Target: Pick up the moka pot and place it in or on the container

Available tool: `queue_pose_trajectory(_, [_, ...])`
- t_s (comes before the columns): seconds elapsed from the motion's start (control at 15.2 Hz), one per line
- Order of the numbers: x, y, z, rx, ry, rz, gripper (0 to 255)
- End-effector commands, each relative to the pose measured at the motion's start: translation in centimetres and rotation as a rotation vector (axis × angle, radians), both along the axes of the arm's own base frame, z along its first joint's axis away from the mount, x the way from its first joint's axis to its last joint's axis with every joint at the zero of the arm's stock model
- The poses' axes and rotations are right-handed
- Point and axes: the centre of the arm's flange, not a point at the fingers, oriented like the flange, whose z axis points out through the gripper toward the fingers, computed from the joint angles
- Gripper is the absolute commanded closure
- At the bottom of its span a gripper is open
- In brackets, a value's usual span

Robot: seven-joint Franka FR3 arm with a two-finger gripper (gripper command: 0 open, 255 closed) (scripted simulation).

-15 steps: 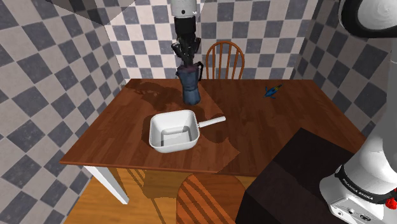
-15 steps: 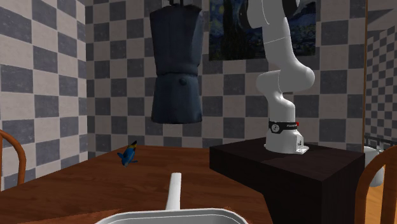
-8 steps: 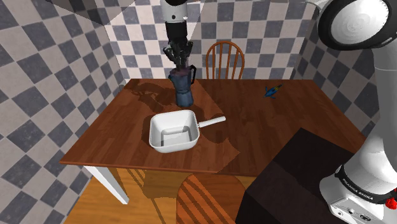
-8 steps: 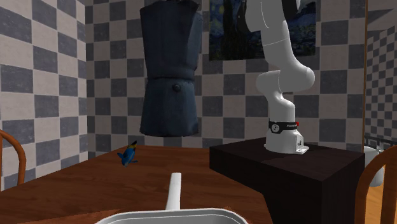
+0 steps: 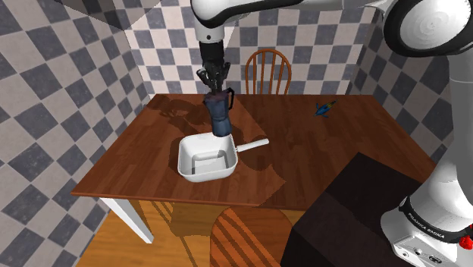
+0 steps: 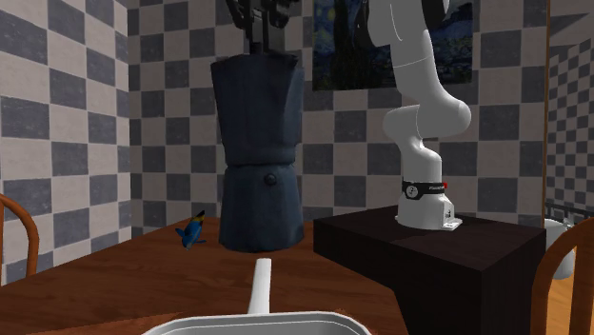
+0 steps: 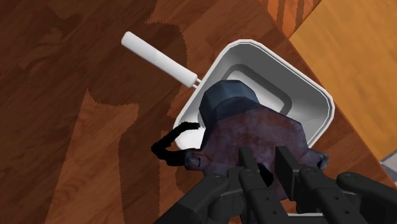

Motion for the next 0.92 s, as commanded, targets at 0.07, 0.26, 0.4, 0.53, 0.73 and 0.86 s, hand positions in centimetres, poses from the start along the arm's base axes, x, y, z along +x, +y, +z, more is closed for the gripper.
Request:
queue_pose_trajectory(0.07, [0.0,-0.1,-1.5,0.001,-0.002,0.0,255])
queue_pose_trajectory(0.26, [0.0,-0.1,-3.1,0.001,-0.002,0.0,255])
queue_pose_trajectory(0.4, [0.0,-0.1,-4.2,0.001,-0.002,0.0,255])
queue_pose_trajectory(0.53, [0.0,-0.1,-5.2,0.001,-0.002,0.0,255])
queue_pose_trajectory(0.73, [0.0,-0.1,-6.8,0.001,-0.002,0.0,255])
queue_pose_trajectory(0.86, [0.0,-0.1,-7.9,0.001,-0.002,0.0,255])
